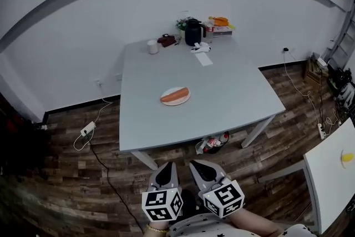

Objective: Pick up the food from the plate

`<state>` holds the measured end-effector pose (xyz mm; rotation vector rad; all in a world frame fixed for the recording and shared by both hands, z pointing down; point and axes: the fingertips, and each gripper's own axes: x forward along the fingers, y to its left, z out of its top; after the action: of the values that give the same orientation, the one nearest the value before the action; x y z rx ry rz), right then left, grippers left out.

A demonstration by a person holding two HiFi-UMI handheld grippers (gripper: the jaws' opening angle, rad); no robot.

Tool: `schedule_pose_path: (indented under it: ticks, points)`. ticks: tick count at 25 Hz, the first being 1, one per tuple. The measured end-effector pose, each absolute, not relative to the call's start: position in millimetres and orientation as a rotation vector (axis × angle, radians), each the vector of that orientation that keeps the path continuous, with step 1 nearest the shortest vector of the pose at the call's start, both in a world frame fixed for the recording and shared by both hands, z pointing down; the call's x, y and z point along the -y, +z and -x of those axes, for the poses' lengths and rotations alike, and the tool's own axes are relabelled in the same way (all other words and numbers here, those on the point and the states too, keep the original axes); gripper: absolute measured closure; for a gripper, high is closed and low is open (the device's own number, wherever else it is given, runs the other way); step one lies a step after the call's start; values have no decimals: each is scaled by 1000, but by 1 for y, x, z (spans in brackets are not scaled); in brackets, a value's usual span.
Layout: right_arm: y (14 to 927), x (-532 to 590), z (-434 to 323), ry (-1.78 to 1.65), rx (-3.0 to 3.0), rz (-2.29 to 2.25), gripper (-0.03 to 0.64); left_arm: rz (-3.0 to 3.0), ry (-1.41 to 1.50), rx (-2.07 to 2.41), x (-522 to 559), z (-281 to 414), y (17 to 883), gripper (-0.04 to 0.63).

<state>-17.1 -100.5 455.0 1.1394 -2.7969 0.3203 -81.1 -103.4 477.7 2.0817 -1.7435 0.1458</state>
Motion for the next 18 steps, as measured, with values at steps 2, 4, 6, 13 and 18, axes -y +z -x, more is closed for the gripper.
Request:
schedule_pose_path:
  ticks: [2, 4, 6, 13, 18]
  points:
    - [460, 117, 18, 341, 2785, -1153, 618, -2072, 159, 1728, 122, 85, 485, 588]
    - [467, 138, 21, 356, 2765, -1171, 618, -2065, 173, 1715, 146, 92, 491, 588]
    - [474, 162, 22, 366, 2739, -1194, 618, -2062, 185, 1698, 173, 99, 497, 588]
    - [473, 259, 31, 376, 2693, -1266, 618, -2112, 233, 1630, 279, 118, 506, 588]
    - [464, 325, 49, 371, 2679, -1289, 618, -2268, 442, 1427, 352, 117, 518, 588]
